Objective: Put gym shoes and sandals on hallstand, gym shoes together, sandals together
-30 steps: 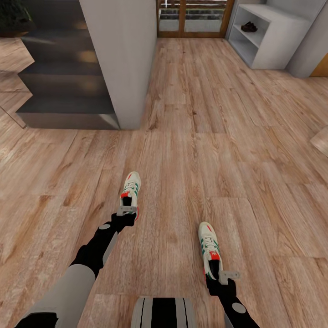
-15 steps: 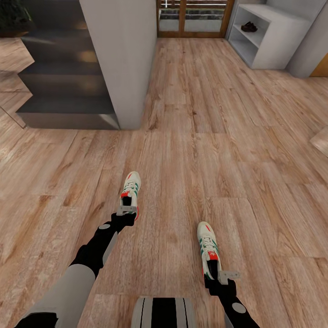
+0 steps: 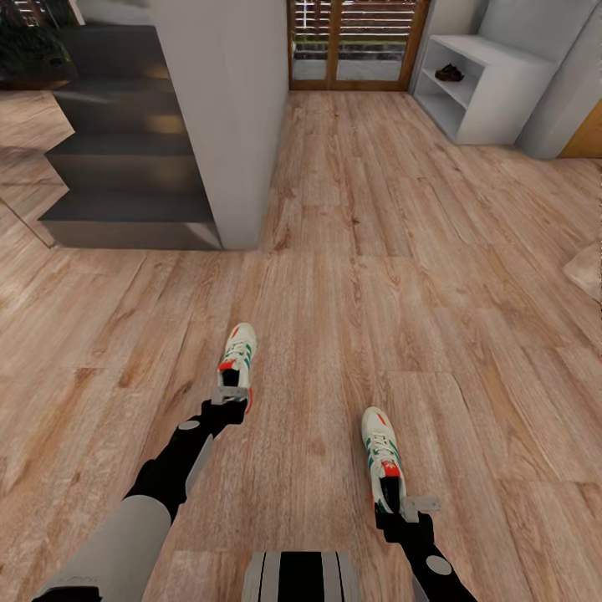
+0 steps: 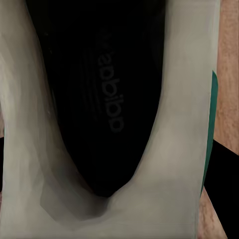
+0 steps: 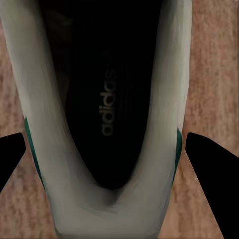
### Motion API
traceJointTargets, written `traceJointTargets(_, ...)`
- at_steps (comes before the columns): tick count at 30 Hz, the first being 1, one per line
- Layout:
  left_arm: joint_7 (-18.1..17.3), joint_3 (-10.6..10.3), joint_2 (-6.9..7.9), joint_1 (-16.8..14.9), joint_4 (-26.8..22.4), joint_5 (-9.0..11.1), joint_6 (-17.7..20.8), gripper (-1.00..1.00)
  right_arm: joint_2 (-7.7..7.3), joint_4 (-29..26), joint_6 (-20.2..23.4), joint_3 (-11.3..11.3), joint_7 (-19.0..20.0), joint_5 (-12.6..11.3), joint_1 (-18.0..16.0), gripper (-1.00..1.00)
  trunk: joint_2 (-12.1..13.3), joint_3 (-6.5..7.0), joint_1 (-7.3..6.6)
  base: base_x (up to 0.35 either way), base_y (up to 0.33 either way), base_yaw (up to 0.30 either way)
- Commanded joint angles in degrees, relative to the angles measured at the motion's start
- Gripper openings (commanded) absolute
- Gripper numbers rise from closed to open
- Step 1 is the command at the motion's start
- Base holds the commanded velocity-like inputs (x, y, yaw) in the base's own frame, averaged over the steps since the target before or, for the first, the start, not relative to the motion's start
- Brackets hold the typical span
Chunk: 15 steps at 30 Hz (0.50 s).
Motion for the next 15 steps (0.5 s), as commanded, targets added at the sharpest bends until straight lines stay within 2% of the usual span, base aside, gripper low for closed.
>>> traceJointTargets(1, -0.4, 0.2, -0.01, 0.0, -0.1, -0.4, 0.3, -1.00, 0.07, 0.0, -0.2, -0.3, 0.0, 0.6, 0.0, -1.00, 0.0, 0.19, -0.03, 0.000, 0.000, 0.000)
traceJointTargets(3, -0.4, 0.2, 0.09, 0.2, -0.1, -0.5, 0.3, -1.00, 0.06, 0.0, -0.2, -0.3, 0.0, 0.6, 0.0, -1.00, 0.0, 0.64, -0.08, 0.000, 0.000, 0.000)
traceJointTargets(7, -0.4, 0.4, 0.25, 2.4, -0.1, -0.5, -0.1, -1.00, 0.04, 0.0, -0.2, -0.3, 0.0, 0.6, 0.0, -1.00, 0.1, 1.52, -0.19, 0.000, 0.000, 0.000)
traceJointTargets(10, -0.3, 0.6, 0.70, 4.2, -0.1, -0.5, -2.1, -1.00, 0.00, 0.0, -0.2, -0.3, 0.0, 0.6, 0.0, -1.00, 0.1, 2.19, -0.26, 0.000, 0.000, 0.000)
traceJointTargets(12, 0.2, 0.8, 1.40, 6.6, 0.0, -0.6, -5.3, -1.00, -0.02, 0.0, -0.3, -0.3, 0.1, 0.6, 0.0, -1.00, 0.2, 2.63, -0.31, 0.000, 0.000, 0.000)
traceJointTargets(15, 0.5, 0.9, 2.78, 9.1, 0.0, -0.5, -6.8, -1.00, -0.03, 0.0, -0.3, -0.3, 0.1, 0.6, 0.0, -1.00, 0.2, 3.30, -0.39, 0.000, 0.000, 0.000)
